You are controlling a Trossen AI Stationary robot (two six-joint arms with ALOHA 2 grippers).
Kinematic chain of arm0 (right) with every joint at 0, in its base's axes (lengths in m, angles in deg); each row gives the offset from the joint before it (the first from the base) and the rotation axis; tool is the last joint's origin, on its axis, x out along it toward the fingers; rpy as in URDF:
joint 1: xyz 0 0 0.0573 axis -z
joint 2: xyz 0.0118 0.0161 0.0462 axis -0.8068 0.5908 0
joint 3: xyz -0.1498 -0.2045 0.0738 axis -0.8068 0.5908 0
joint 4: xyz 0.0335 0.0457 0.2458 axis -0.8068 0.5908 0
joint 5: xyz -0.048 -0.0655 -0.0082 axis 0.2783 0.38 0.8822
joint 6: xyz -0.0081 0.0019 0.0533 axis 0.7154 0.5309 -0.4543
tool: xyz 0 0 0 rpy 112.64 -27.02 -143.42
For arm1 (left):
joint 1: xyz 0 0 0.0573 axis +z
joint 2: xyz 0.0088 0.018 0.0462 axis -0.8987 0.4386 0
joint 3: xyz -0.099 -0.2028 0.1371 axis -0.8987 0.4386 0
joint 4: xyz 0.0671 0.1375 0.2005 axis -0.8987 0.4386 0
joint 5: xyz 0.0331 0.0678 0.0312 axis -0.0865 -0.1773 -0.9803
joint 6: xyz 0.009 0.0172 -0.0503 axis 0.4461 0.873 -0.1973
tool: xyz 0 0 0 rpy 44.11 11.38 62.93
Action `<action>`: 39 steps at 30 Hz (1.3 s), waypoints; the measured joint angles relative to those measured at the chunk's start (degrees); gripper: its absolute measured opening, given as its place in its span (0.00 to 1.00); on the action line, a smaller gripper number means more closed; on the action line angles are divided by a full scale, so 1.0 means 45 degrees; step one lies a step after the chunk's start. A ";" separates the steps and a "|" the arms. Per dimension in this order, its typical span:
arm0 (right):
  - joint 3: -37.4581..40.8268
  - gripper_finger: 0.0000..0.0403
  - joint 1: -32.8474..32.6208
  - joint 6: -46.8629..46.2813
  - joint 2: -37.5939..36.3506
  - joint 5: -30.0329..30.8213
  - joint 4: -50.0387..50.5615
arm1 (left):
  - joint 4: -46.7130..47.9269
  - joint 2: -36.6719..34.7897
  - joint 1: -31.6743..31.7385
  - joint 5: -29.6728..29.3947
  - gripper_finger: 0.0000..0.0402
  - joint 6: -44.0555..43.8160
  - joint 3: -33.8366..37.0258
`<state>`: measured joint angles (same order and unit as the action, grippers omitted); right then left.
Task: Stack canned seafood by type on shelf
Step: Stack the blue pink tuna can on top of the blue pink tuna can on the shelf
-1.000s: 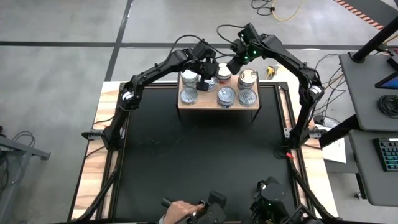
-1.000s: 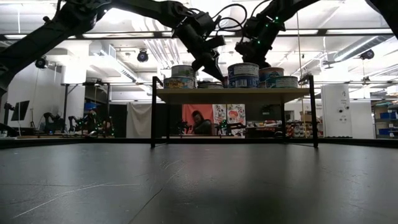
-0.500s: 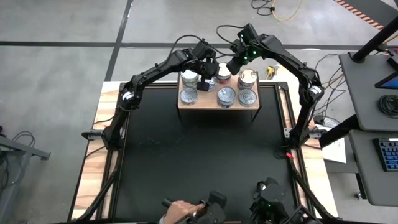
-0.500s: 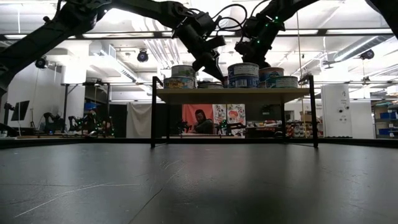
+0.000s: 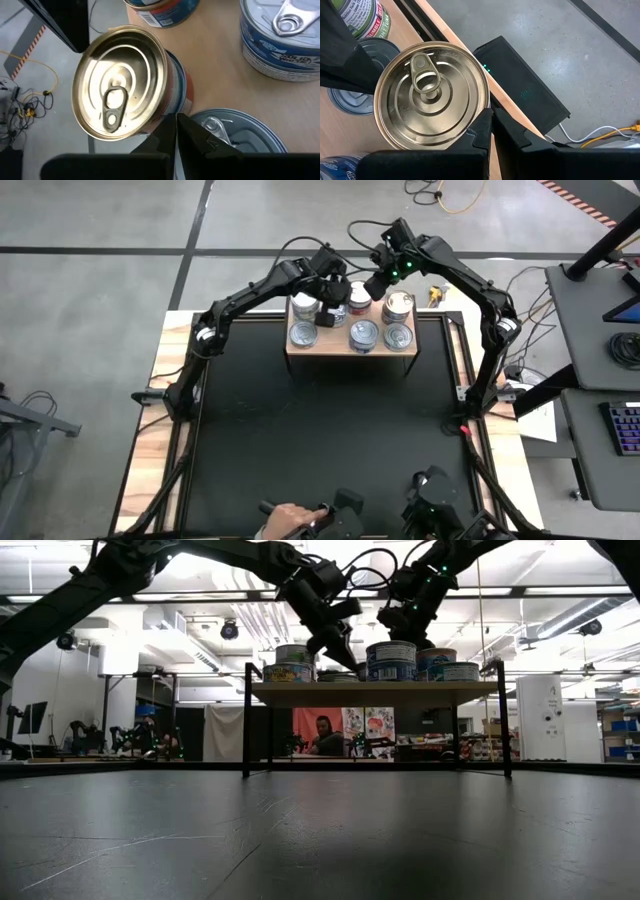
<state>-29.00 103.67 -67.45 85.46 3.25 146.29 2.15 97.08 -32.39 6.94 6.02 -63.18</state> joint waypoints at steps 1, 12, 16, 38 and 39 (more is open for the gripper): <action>0.0000 0.02 0.0000 0.0000 0.0000 0.0000 0.0000 | -0.0066 0.0000 0.0000 0.0000 0.00 0.0013 0.0000; 0.0000 0.02 -0.0087 0.0026 -0.0002 0.0008 0.0079 | -0.0559 0.0476 -0.0034 -0.0005 0.00 0.0022 0.0000; 0.0000 0.02 -0.0117 0.0043 -0.0005 0.0005 0.0083 | -0.0590 0.0476 -0.0039 0.0000 0.00 -0.0017 0.0000; 0.0000 0.02 -0.0161 0.0107 -0.0403 -0.0723 0.0064 | -0.0836 0.0457 -0.0034 -0.0092 0.00 -0.0337 -0.0228; 0.0000 0.02 -0.0151 0.0118 -0.0403 -0.0484 0.0025 | -0.0815 0.0457 -0.0034 -0.0120 0.00 -0.0352 -0.0228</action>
<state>-29.00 103.00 -66.91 83.64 1.07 146.41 -1.52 99.13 -32.54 6.40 4.43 -64.21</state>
